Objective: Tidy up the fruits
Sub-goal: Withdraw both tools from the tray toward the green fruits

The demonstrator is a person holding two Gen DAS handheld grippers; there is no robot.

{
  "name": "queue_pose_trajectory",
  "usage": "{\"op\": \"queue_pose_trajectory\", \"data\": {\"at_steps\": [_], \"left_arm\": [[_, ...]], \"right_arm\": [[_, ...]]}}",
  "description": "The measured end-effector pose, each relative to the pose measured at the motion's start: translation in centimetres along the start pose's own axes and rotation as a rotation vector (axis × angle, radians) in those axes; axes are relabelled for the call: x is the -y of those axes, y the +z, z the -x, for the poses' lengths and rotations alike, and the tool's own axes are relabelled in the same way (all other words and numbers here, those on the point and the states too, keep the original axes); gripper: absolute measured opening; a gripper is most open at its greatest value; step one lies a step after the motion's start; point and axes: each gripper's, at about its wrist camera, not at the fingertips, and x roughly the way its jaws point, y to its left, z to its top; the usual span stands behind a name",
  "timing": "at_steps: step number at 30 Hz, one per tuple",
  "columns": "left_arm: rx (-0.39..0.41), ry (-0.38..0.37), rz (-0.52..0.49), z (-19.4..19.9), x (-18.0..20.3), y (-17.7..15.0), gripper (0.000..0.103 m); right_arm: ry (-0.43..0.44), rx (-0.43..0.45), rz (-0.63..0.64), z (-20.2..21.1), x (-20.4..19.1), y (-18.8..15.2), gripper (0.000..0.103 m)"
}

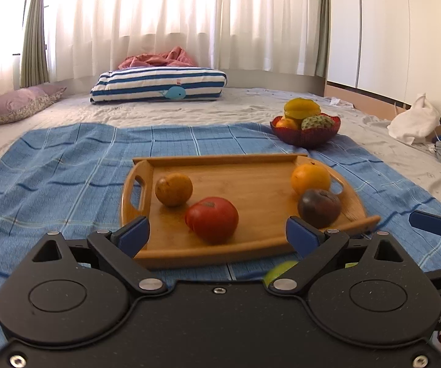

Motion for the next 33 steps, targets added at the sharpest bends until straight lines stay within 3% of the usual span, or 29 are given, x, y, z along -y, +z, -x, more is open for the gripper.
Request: {"op": "queue_pose_trajectory", "data": {"at_steps": [14, 33], "left_arm": [[-0.067, -0.02, 0.037, 0.2, 0.4, -3.4, 0.098], [-0.138, -0.078, 0.067, -2.7, 2.9, -4.4, 0.099]], "right_arm": [[0.028, -0.049, 0.016, 0.9, -1.0, -3.6, 0.103], [0.005, -0.116, -0.005, -1.2, -1.0, -5.2, 0.091]]}}
